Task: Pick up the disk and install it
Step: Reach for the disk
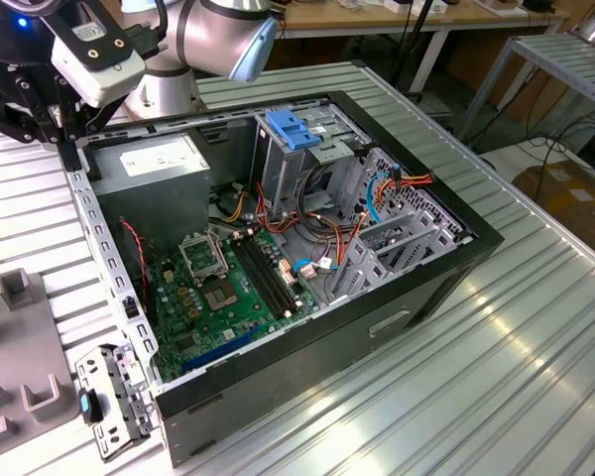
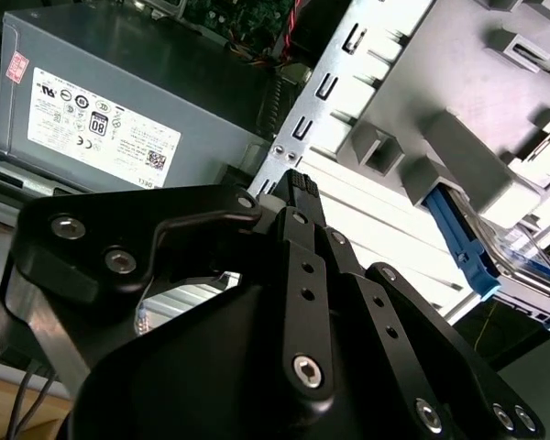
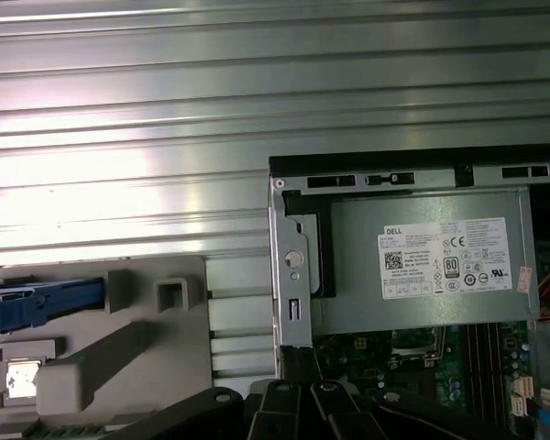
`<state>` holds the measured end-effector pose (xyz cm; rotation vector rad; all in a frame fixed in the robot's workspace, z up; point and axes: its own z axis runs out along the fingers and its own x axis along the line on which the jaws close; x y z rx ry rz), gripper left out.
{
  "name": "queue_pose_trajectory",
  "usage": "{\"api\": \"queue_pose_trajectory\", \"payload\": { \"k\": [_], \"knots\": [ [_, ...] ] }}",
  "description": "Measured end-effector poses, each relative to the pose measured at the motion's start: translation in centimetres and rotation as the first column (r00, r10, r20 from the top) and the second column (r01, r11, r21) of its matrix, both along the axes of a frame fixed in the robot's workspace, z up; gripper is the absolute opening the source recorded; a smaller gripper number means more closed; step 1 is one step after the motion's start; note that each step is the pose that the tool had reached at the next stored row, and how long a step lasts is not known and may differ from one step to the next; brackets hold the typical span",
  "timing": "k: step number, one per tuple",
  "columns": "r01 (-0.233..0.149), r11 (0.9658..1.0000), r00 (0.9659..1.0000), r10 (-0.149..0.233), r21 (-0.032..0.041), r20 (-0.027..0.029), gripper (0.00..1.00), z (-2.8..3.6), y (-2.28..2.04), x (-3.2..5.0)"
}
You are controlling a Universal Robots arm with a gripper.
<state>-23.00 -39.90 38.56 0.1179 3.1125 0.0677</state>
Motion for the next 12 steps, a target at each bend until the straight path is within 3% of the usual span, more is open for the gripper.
{"api": "queue_pose_trajectory", "payload": {
  "k": [12],
  "knots": [
    [0.000, 1.0000, 1.0000, 0.000, 0.0000, -0.0001, 0.11, -0.02, 0.07, -0.67]
  ]
}}
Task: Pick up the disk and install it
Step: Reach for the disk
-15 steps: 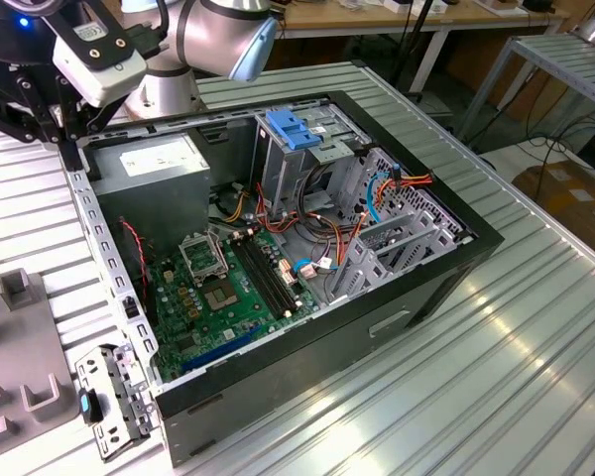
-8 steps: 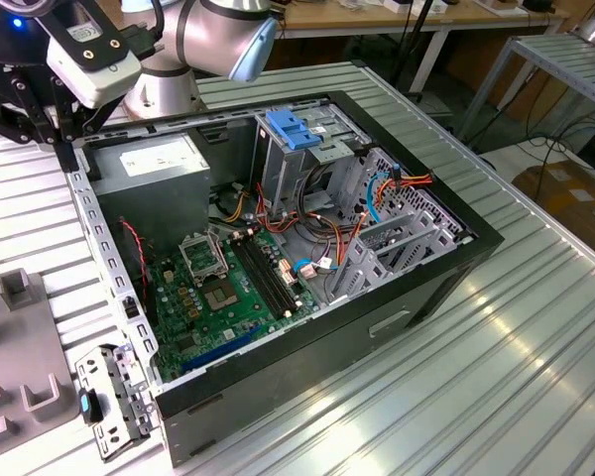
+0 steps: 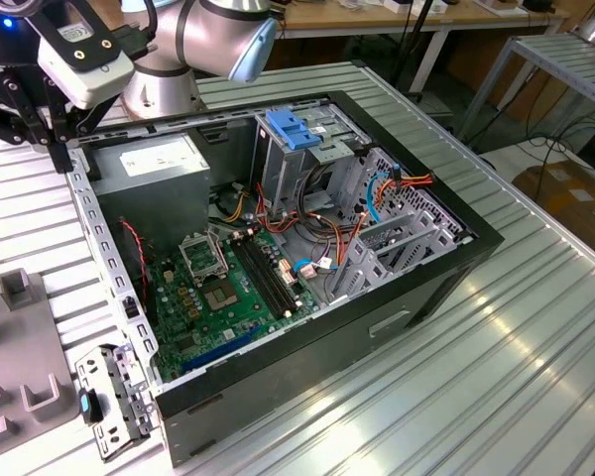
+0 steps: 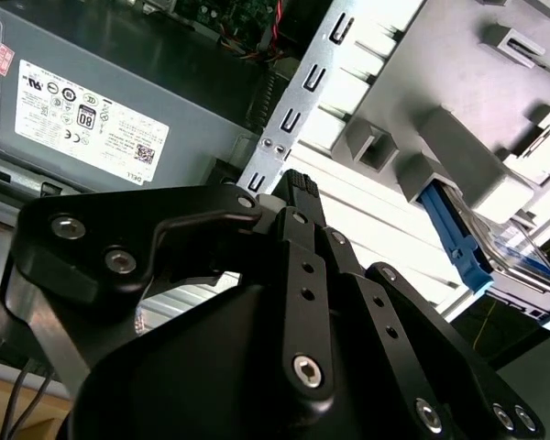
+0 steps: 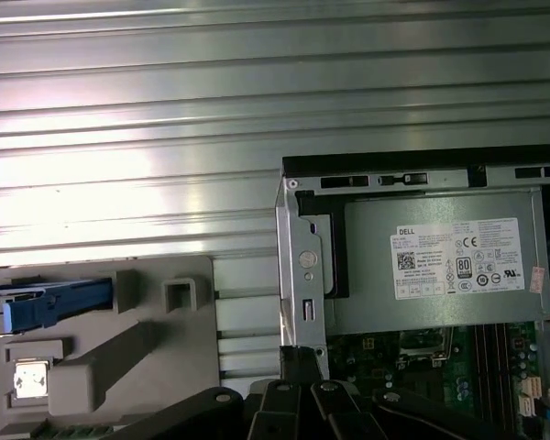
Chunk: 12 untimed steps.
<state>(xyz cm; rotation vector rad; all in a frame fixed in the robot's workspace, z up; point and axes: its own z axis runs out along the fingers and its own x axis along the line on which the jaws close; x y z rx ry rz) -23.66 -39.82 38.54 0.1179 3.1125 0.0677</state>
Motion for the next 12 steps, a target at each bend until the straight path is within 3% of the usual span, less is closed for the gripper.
{"api": "queue_pose_trajectory", "payload": {
  "k": [6, 12],
  "knots": [
    [0.000, 1.0000, 1.0000, 0.000, -0.0001, 0.0000, 0.11, 0.00, 0.14, -0.09],
    [0.000, 1.0000, 1.0000, 0.000, 0.0000, 0.0001, 0.11, 0.00, 1.18, -0.92]
  ]
}}
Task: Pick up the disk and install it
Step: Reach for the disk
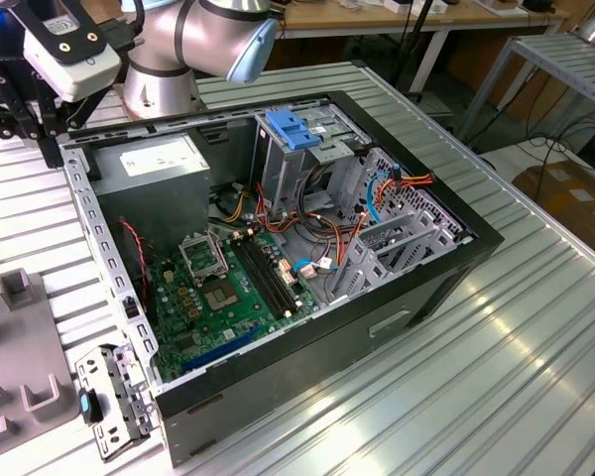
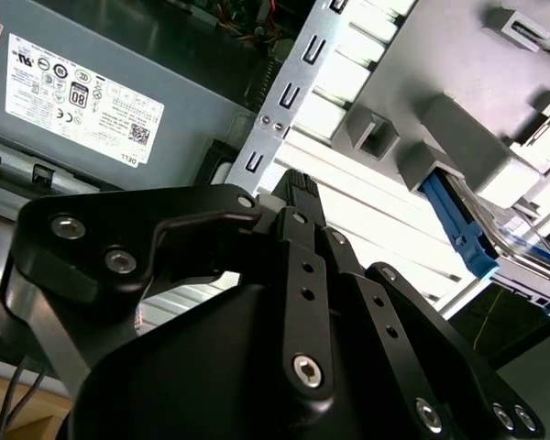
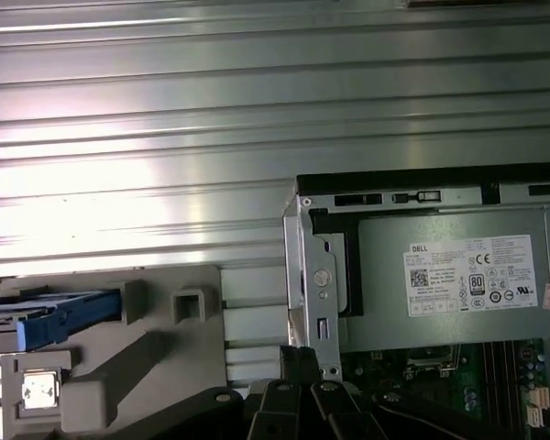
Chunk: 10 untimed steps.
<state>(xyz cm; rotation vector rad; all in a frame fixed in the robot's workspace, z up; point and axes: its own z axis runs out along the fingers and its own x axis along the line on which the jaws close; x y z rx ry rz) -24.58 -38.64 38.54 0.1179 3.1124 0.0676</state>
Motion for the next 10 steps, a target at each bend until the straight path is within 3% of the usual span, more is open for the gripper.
{"api": "queue_pose_trajectory", "payload": {
  "k": [10],
  "knots": [
    [0.000, 1.0000, 1.0000, 0.000, 0.0000, 0.0000, 0.11, -0.01, 1.11, -2.42]
  ]
}}
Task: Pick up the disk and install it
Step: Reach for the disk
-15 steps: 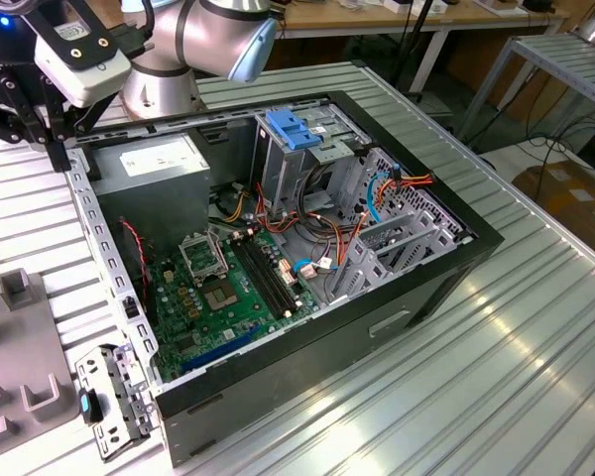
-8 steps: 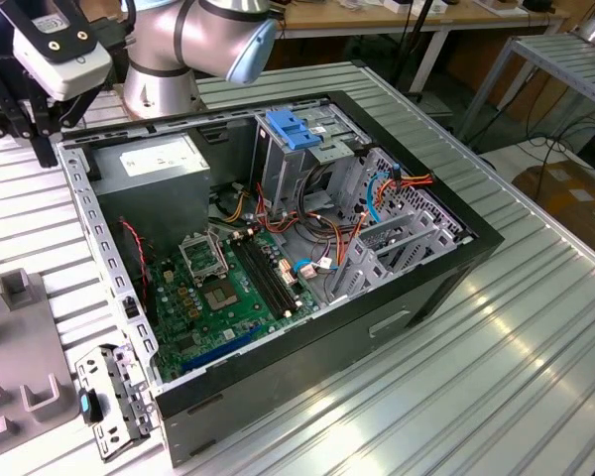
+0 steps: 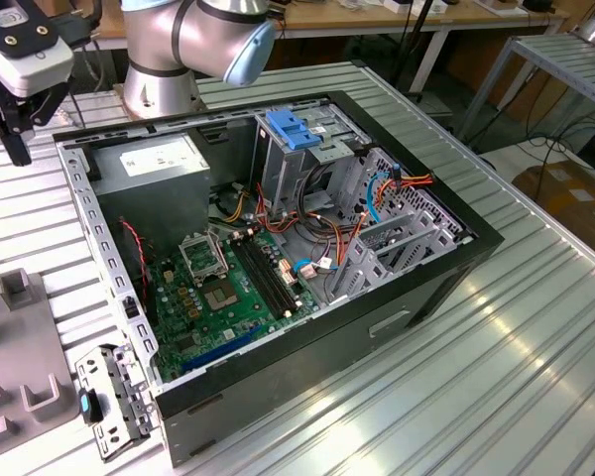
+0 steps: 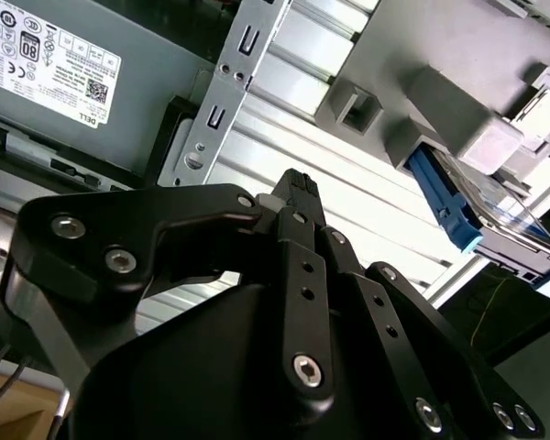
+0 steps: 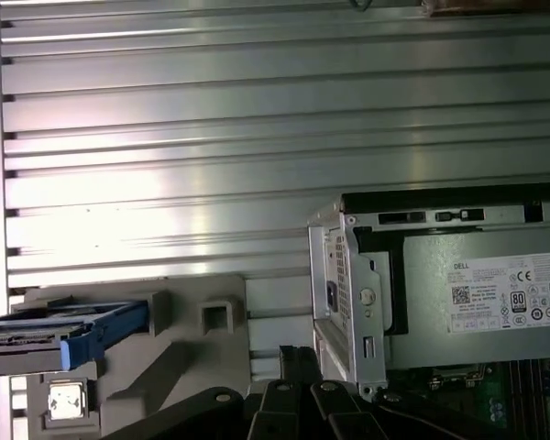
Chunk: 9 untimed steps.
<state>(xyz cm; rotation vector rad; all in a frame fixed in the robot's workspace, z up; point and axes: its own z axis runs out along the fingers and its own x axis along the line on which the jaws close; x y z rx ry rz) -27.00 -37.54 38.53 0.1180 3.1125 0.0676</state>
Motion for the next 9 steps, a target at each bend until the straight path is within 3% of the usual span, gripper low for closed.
{"api": "queue_pose_trajectory", "payload": {
  "k": [9],
  "knots": [
    [0.000, 1.0000, 1.0000, 0.000, 0.0000, 0.0000, 0.11, -0.02, 0.51, -1.95]
  ]
}}
